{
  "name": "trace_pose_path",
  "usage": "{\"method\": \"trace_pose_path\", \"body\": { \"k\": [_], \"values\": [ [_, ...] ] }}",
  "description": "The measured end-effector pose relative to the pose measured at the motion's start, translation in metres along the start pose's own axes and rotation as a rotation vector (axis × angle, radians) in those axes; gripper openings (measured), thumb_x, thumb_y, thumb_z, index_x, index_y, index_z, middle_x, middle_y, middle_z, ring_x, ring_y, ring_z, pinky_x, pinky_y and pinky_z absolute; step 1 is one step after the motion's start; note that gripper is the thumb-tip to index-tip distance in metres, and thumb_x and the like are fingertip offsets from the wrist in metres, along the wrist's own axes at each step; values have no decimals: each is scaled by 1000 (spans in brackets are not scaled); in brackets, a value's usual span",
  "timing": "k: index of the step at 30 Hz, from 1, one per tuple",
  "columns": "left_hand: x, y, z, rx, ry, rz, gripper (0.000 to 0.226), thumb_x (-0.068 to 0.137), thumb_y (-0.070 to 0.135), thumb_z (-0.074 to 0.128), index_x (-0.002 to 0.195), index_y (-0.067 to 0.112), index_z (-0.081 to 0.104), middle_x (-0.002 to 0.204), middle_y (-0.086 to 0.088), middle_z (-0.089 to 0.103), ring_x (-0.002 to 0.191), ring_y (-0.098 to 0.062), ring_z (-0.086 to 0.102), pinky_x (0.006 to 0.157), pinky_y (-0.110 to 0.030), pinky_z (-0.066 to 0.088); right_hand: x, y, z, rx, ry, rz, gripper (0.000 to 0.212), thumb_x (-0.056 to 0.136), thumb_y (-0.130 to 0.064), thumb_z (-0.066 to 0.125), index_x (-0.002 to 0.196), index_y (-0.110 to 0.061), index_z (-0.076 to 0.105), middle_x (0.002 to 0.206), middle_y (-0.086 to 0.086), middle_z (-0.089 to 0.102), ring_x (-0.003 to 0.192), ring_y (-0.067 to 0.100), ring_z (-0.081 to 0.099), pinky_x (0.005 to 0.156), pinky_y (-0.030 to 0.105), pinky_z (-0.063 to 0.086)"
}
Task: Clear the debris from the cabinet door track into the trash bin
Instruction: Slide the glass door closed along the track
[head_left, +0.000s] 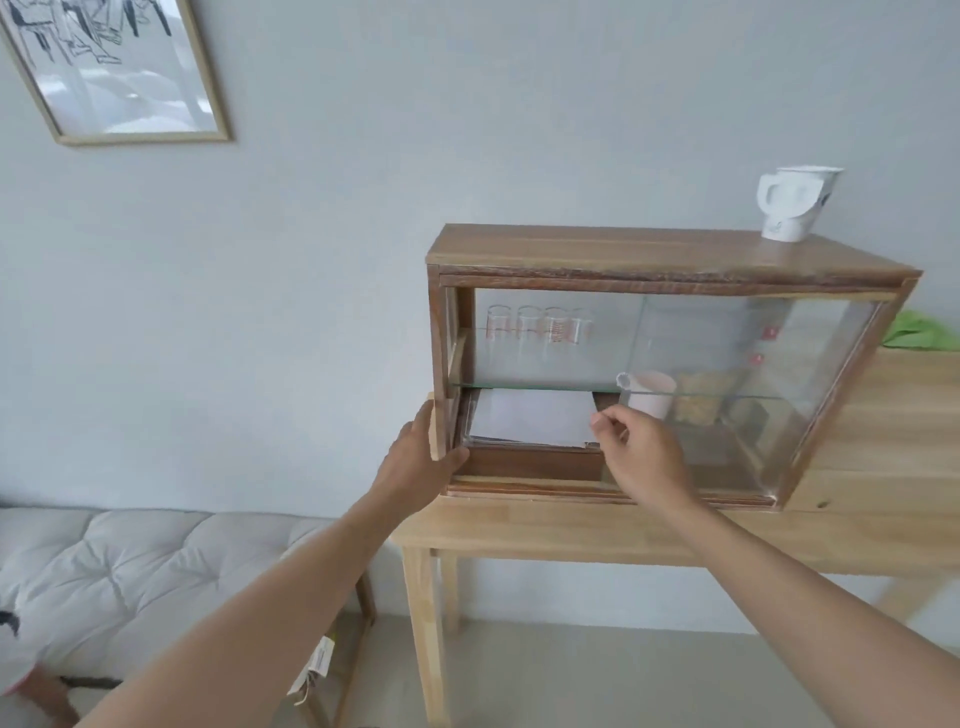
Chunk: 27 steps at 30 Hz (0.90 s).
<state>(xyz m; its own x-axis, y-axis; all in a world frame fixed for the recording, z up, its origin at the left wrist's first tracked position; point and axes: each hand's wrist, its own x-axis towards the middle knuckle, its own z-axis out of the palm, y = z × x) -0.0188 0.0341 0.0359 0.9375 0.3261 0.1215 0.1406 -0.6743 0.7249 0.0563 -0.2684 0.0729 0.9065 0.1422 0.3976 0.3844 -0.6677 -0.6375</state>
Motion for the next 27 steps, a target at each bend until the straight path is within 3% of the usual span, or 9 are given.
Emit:
{"method": "trace_pose_path", "body": {
  "k": [2,4,8,11,13,17,21,25,27],
  "values": [
    [12,1,3,-34,8,36,94,94,51,70,162,42,6,172,0,34,151,-31,44,103,-41,43,5,5,-6,-55,58,-83,28,108,-39,58,93,-21,74,80,-10,68,78,20,66,70,38,50],
    [19,-1,9,-69,-16,67,102,95,44,72,166,42,-1,176,5,27,153,-31,44,112,-47,46,8,11,-10,-121,99,-166,23,109,-29,59,105,-16,77,103,-2,73,100,25,67,82,41,55],
    [23,-10,25,-127,-32,118,108,100,34,72,164,46,-14,178,12,20,153,-30,44,109,-55,53,16,35,-15,-349,196,-338,30,103,-12,66,133,-10,73,145,12,62,138,32,53,102,48,55],
    [25,-15,33,-182,16,130,105,101,32,71,162,51,-13,177,9,26,158,-25,36,114,-46,47,34,63,-18,-553,251,-469,50,106,-14,61,156,-9,56,169,21,41,159,42,35,124,58,40],
    [25,-16,39,-204,51,133,105,100,32,72,160,58,-11,176,8,29,158,-23,37,111,-38,41,47,84,-20,-685,250,-517,66,109,-31,54,170,-11,35,180,20,20,168,45,17,132,65,23],
    [28,-17,47,-191,81,110,108,101,27,71,154,67,-13,172,5,35,153,-29,44,106,-38,42,72,122,-22,-865,267,-553,92,106,-61,47,175,-11,12,183,21,2,168,49,3,132,71,3],
    [25,-13,52,-220,113,80,110,99,19,69,154,68,-12,163,10,45,145,-29,53,104,-40,45,84,131,-12,-894,298,-621,93,108,-66,43,174,-9,12,183,22,2,168,51,4,133,70,6],
    [22,-8,51,-227,95,60,107,99,15,68,160,59,-8,165,5,46,149,-30,50,115,-52,47,83,106,7,-869,296,-654,95,106,-65,47,175,-11,10,183,19,-5,169,46,-3,134,69,7],
    [21,-7,48,-224,94,73,106,98,12,67,159,59,-6,160,9,49,145,-29,52,111,-48,48,81,90,20,-841,282,-669,97,106,-64,50,175,-13,6,183,17,-10,169,44,-8,134,68,6]
  ]
}}
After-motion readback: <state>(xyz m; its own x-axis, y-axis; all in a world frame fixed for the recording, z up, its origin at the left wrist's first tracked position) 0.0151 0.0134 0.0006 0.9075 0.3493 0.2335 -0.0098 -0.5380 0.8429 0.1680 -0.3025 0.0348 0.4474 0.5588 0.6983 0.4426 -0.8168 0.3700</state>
